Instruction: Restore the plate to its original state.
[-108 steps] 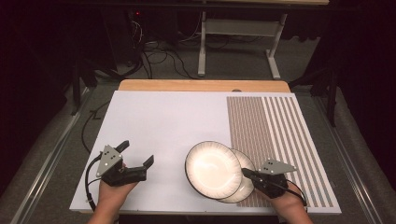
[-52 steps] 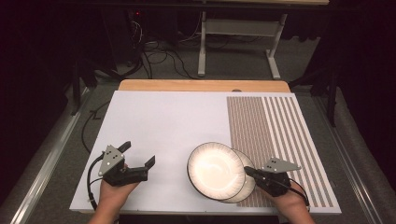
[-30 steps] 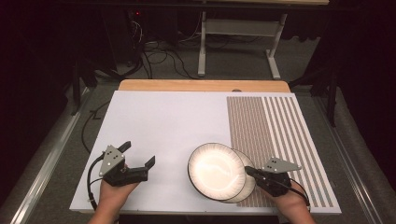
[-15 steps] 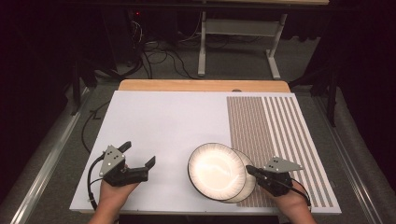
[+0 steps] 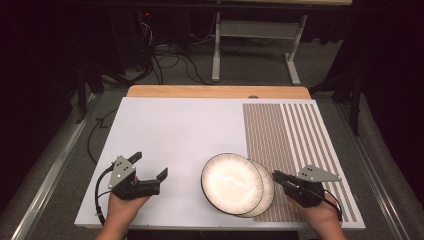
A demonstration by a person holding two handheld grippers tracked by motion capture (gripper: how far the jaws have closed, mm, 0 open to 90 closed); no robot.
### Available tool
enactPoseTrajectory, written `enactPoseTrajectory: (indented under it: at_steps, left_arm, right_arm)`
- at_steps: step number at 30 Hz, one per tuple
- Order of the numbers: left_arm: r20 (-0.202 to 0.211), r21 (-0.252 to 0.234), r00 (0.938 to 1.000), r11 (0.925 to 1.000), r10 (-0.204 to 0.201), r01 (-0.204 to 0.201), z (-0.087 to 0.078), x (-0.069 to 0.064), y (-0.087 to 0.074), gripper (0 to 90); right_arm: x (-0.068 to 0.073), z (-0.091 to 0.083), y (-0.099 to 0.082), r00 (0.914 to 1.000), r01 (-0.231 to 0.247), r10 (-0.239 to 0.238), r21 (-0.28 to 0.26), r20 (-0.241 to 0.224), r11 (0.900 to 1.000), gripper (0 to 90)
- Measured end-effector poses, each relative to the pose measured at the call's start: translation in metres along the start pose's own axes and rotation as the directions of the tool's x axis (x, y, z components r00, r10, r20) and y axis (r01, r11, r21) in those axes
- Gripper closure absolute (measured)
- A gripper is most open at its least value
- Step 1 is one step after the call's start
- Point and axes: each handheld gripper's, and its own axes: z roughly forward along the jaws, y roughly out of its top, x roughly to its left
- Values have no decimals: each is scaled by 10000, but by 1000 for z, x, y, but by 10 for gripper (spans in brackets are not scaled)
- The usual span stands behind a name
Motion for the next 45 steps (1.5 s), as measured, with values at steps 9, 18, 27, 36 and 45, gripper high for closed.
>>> enactPoseTrajectory:
  at_steps: [9,18,27,36,45]
  left_arm:
    - [54,6,10000,10000,-33,33,0,-1,0,16]
    - [87,-21,9999,9999,99,-98,-1,-5,3,14]
    - [643,177,9977,9996,194,-206,10,-23,10,39]
    - [1233,-88,9919,9995,299,-290,21,-46,22,285]
    - [1968,243,9801,9993,245,-299,40,-64,19,717]
  right_arm:
    - [-14,-15,0,9985,-474,492,-748,219,9961,439]
    - [-16,-27,1,9988,-420,453,-1611,168,9860,135]
    - [-16,-26,3,9913,-506,718,-1840,1103,9816,5]
    - [-15,-22,2,9945,-617,750,-1697,728,9836,6]
    - [-17,-23,2,9942,-602,749,-1775,775,9823,6]
